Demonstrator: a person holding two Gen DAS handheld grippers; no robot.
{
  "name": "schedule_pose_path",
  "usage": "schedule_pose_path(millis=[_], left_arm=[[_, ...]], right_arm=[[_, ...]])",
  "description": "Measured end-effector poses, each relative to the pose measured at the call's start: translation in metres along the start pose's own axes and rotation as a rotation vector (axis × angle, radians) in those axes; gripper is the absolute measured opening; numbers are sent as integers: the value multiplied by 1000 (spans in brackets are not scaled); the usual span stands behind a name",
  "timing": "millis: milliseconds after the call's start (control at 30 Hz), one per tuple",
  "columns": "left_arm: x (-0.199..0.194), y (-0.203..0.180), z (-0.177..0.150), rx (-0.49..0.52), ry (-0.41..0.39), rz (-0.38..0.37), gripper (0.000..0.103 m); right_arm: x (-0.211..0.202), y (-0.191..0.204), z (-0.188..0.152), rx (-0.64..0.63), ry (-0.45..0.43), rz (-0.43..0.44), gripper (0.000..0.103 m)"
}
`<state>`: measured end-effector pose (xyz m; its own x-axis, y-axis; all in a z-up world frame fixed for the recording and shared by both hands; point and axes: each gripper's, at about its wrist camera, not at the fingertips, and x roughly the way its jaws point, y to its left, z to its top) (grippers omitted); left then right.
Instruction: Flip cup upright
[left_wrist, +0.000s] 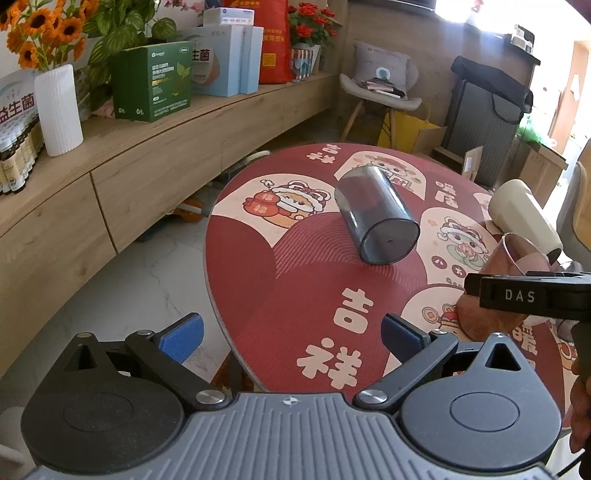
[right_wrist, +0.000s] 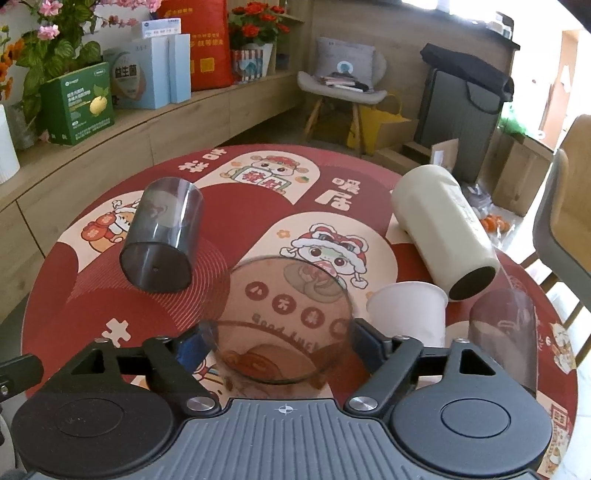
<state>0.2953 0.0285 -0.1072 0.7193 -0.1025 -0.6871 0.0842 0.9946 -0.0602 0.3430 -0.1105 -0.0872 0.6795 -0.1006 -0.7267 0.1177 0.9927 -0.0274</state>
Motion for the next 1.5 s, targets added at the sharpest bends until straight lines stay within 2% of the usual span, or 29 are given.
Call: schedule_pose_path(millis=[233,400,500,733,1067,1500], left_arm=[[-10,-7,-6,36,-28,17,103],[-32,-12,-14,62,-69,28,103],[-48,-16,-19,71,-105,39,103],[-88,-30,-28,109,-134,92,103],[-162,-58,-64,181,-125,54,103],[-229,-67,-89,176,-153,12,103]], right_arm=[[-22,-6,-16,-5,-22,6,90],[-54,-18,-37,-17,-65,-10,103],[-74,-31,-49,9,-82,-5,103],[-120,-57,-77,82,-88,-12,103],[-197,-70,-105,114,-108,-10,103],[-291,-72,-140,104,-157,59,103]])
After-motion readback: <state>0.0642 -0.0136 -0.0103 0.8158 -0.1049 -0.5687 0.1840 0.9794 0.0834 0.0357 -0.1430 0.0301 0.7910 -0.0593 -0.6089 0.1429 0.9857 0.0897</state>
